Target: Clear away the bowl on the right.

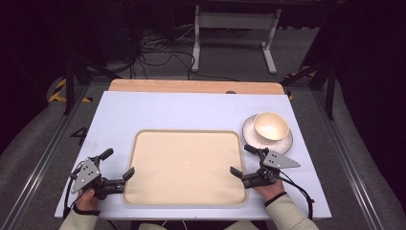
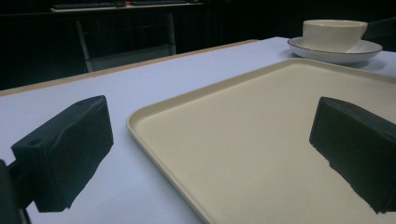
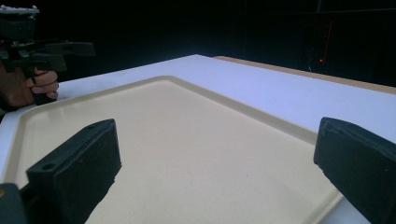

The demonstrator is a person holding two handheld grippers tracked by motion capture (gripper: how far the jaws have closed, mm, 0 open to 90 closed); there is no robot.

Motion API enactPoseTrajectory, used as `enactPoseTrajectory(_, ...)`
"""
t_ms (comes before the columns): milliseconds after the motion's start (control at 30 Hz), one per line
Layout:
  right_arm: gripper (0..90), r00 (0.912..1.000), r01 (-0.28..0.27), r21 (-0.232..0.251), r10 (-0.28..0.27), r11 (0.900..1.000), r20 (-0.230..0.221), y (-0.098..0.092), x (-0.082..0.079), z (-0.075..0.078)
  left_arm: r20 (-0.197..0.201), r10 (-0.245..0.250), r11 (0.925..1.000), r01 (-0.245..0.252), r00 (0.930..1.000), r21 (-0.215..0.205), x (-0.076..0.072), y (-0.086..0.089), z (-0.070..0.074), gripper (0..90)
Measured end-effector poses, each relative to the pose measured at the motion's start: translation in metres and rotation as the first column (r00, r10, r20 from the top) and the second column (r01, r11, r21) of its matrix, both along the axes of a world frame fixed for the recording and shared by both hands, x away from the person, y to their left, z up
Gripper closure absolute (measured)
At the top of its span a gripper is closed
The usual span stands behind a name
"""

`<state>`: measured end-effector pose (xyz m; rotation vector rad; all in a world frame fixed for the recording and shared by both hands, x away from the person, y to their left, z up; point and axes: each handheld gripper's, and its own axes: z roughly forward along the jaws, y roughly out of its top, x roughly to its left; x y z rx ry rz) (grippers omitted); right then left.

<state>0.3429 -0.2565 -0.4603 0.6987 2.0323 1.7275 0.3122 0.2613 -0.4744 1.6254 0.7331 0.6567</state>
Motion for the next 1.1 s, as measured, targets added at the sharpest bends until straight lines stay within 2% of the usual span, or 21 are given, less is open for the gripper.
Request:
enactPoseTrajectory(700,0.8,0.9999,-0.001,-0.001,0.001,1.0,-0.014,0.0,0.001,0.0,0.001,0.0,1.0,0.0,1.0,0.0,0.0,0.0,0.0,0.3)
enactPoseTrajectory(867,0.8,0.9988,0.003,-0.011,-0.004,1.0,-0.049,0.0,0.003,0.002,-0.003,0.001,1.0,-0.001,1.0,-0.002,0.0,0.0,0.0,0.3)
enactPoseTrajectory(967,0.8,0.9987,0.003,-0.017,-0.004,1.0,-0.05,0.0,0.003,0.005,-0.004,0.0,1.0,0.0,1.0,-0.001,0.0,0.0,0.0,0.3)
enactPoseTrajectory(1100,0.8,0.9958,-0.004,-0.039,0.001,0.999,-0.092,0.002,0.003,0.017,-0.003,-0.001,1.0,0.001,1.0,0.0,0.0,0.0,0.0,0.3)
